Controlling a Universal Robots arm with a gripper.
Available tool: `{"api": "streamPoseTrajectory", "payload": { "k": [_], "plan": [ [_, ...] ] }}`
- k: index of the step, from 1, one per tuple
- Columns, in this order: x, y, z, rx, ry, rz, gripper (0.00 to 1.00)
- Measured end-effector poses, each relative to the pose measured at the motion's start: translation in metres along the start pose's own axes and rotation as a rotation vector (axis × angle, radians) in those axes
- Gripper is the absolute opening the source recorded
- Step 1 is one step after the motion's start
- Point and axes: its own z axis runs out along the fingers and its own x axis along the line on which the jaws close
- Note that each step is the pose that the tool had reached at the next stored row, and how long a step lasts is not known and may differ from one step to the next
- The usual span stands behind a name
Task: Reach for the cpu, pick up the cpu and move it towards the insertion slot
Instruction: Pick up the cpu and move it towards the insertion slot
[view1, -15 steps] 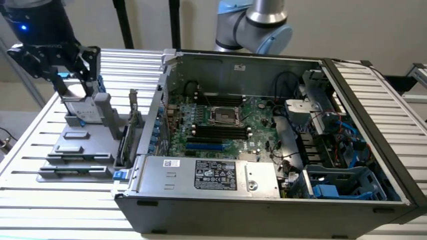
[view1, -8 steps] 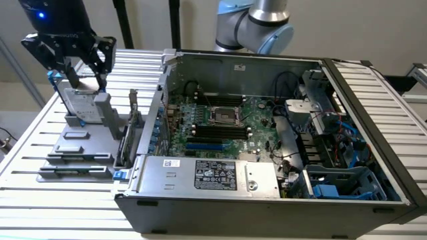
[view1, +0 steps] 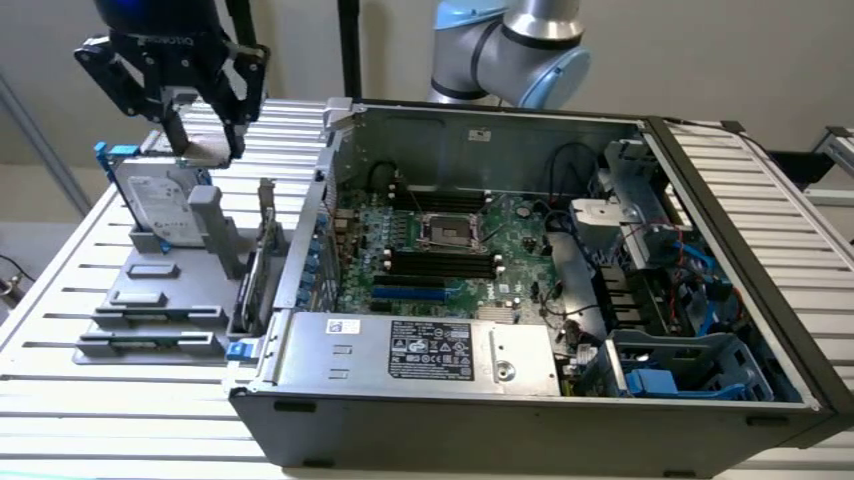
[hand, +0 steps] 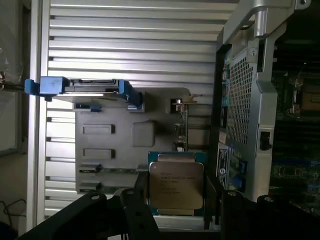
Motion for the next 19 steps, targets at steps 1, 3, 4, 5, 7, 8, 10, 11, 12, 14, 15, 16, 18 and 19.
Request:
{"api": "streamPoseTrajectory", "payload": {
  "k": [1, 3, 4, 5, 7, 8, 10, 11, 12, 14, 15, 16, 18, 19],
  "plan": [
    [-0.005, -0.0001, -0.0016, -0.003, -0.0002, 0.0, 0.55],
    [-0.013, -0.0002, -0.0042, -0.0096, -0.0003, 0.0, 0.55],
    [-0.018, -0.0004, -0.0051, -0.0135, -0.0005, 0.0, 0.55],
    [-0.022, -0.0005, -0.006, -0.0176, -0.0006, -0.001, 0.55],
    [-0.031, -0.0007, -0.0077, -0.0257, -0.0009, -0.001, 0.55],
    [-0.036, -0.0008, -0.0086, -0.0296, -0.001, -0.001, 0.55],
    [-0.045, -0.001, -0.01, -0.039, -0.0012, -0.001, 0.55],
    [-0.05, -0.0012, -0.0104, -0.0438, -0.0016, -0.001, 0.55],
    [-0.054, -0.0013, -0.0111, -0.0482, -0.0015, -0.001, 0.55],
    [-0.063, -0.0016, -0.0121, -0.0576, -0.002, -0.002, 0.55],
    [-0.068, -0.0017, -0.0127, -0.0624, -0.0021, -0.002, 0.55],
    [-0.072, -0.0019, -0.0131, -0.0671, -0.0024, -0.002, 0.55],
    [-0.081, -0.0022, -0.0137, -0.0746, -0.0025, -0.002, 0.55],
    [-0.086, -0.0023, -0.0138, -0.0775, -0.0027, -0.002, 0.55]
  ]
}}
